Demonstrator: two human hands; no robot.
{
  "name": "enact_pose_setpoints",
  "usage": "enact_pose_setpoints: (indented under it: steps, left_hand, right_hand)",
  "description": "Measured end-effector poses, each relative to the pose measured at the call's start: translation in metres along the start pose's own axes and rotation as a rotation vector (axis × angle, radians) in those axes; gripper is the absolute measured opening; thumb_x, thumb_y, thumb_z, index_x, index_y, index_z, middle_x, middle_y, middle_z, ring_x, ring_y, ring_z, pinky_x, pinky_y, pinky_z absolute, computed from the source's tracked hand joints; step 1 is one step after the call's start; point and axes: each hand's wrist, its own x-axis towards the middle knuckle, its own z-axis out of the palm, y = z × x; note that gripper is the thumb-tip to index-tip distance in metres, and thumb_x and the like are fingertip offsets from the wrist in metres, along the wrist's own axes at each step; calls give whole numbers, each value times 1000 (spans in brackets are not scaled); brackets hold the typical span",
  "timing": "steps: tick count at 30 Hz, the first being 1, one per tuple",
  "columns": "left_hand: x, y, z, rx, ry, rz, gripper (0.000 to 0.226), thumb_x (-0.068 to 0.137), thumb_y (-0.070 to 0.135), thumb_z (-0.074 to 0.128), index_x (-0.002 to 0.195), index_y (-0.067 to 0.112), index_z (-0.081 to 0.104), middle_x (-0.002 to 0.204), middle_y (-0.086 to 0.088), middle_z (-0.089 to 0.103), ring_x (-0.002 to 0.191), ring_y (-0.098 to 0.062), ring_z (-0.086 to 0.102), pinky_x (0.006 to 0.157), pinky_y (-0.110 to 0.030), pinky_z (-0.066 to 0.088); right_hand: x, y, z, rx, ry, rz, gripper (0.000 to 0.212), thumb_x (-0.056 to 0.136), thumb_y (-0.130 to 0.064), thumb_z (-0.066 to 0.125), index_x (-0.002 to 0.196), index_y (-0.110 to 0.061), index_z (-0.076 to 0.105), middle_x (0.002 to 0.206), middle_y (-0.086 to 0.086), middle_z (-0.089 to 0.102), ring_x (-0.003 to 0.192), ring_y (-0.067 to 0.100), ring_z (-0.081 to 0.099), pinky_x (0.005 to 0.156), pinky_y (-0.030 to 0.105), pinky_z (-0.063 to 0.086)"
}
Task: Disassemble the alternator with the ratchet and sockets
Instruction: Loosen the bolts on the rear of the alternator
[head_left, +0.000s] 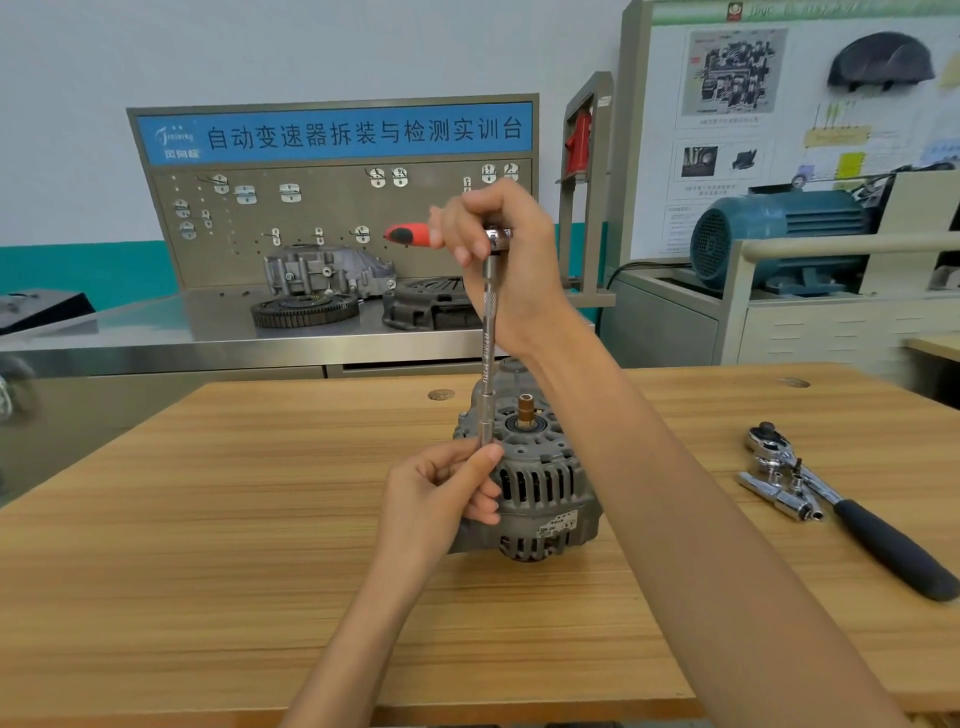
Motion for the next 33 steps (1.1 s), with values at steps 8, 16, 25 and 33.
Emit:
enact_pose_setpoints:
  steps: [8,16,25,33]
  left_hand:
    - [-1,1,-2,19,-36,-5,19,80,18,65,95,9,70,53,-2,63,44,-8,58,46,-17,51]
    - [0,0,2,31,27,12,20,71,25,67,89,16,70,49,0,61,40,-8,55,44,-18,49]
    - [0,-1,2,42,33,1,18,74,25,69,89,16,71,50,-1,62,41,-8,57,44,-18,50]
    - [-3,4,-2,54,-44,23,26,73,31,63,97,24,70,54,-1,63,47,-9,59,50,-19,53]
  right_hand:
    - [4,-3,0,280,-117,84,48,81,-16,37,33,-17,41,36,0,37,50,14,46,97,31,37]
    - [-8,4,13,-346,301,-209,48,95,-4,40,49,-15,37,47,-2,34,50,14,34,62,34,40]
    - [-11,10,17,-915,527,-427,42,88,-11,53,50,-18,37,47,-9,32,54,13,33,66,28,30]
    - [3,1,0,72,-16,40,57,94,-9,31,38,-18,41,41,-3,39,55,13,46,91,29,42]
